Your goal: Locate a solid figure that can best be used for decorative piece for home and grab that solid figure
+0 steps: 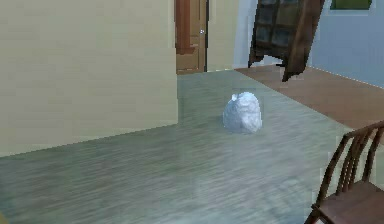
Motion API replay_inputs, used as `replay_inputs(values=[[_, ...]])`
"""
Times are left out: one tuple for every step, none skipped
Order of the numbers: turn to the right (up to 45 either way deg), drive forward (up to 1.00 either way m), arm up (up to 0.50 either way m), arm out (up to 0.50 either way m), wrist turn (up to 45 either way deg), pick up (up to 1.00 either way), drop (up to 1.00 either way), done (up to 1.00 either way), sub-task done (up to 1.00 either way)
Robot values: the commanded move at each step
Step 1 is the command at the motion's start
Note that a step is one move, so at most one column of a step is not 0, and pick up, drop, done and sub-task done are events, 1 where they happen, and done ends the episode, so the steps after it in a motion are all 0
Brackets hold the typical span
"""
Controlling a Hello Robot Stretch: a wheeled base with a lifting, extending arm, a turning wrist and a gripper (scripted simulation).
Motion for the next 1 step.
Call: replay_inputs(values=[[-15.0,0.0,0.0,0.0,0.0,0.0,0.0,0.0,0.0]])
